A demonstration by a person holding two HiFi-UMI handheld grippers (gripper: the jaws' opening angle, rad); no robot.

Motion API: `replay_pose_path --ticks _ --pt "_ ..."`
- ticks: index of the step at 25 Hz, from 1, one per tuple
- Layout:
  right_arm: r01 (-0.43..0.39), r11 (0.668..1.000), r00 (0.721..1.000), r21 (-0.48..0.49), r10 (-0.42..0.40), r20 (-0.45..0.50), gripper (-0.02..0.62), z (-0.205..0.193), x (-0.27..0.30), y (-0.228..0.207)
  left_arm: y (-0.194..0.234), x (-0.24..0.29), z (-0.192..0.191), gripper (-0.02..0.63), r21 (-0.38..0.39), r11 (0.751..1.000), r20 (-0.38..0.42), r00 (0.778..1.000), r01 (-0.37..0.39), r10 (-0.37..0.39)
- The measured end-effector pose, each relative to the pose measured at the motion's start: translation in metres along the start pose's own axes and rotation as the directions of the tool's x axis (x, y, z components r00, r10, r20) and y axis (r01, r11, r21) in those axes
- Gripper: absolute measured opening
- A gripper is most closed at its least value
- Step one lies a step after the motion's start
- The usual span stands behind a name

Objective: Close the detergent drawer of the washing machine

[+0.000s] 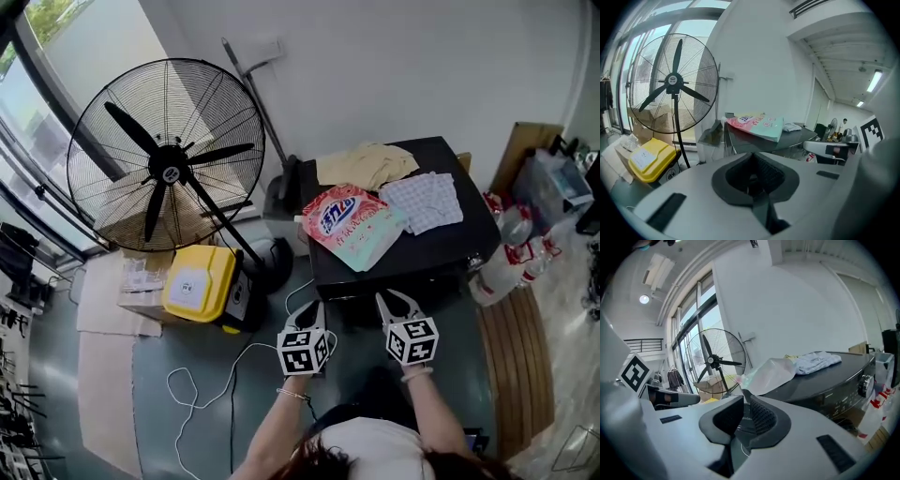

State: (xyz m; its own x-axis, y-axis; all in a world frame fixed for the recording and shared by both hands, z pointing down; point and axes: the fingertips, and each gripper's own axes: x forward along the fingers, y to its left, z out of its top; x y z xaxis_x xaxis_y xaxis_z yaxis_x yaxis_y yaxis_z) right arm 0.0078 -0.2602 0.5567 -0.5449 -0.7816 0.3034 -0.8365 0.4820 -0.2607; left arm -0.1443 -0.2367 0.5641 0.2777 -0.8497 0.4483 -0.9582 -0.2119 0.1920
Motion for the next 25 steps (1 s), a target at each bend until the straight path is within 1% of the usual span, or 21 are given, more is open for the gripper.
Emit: replay_pose_path --ticks 3,6,13,17,25 --pt "-0.009 0.999 1.000 -0.050 0.010 0.016 0.057 0.009 -0.011 0.017 -0.004 -0.018 0.008 0.026 0.021 0.999 0.040 0.999 0.031 -0.032" --pt "-0.025 0.997 0.998 -0.073 0.029 0.052 0.055 0.021 -0.026 0.035 -0.008 -0.036 0.017 0.023 0.048 0.997 0.077 0.995 0.059 -0.063" --pt "-0.047 0.987 0.987 -0.151 0.070 0.147 0.043 0.055 -0.063 0.079 -0.023 -0.081 0.041 0.021 0.135 0.986 0.164 0.979 0.099 -0.121" --pt "-0.048 0.985 0.977 -0.166 0.081 0.196 0.035 0.074 -0.082 0.092 -0.034 -0.101 0.060 0.020 0.177 0.978 0.207 0.967 0.112 -0.149" --pt "-0.046 0.976 0.967 -0.215 0.098 0.237 0.028 0.100 -0.114 0.100 -0.062 -0.135 0.089 0.018 0.205 0.974 0.284 0.946 0.101 -0.158"
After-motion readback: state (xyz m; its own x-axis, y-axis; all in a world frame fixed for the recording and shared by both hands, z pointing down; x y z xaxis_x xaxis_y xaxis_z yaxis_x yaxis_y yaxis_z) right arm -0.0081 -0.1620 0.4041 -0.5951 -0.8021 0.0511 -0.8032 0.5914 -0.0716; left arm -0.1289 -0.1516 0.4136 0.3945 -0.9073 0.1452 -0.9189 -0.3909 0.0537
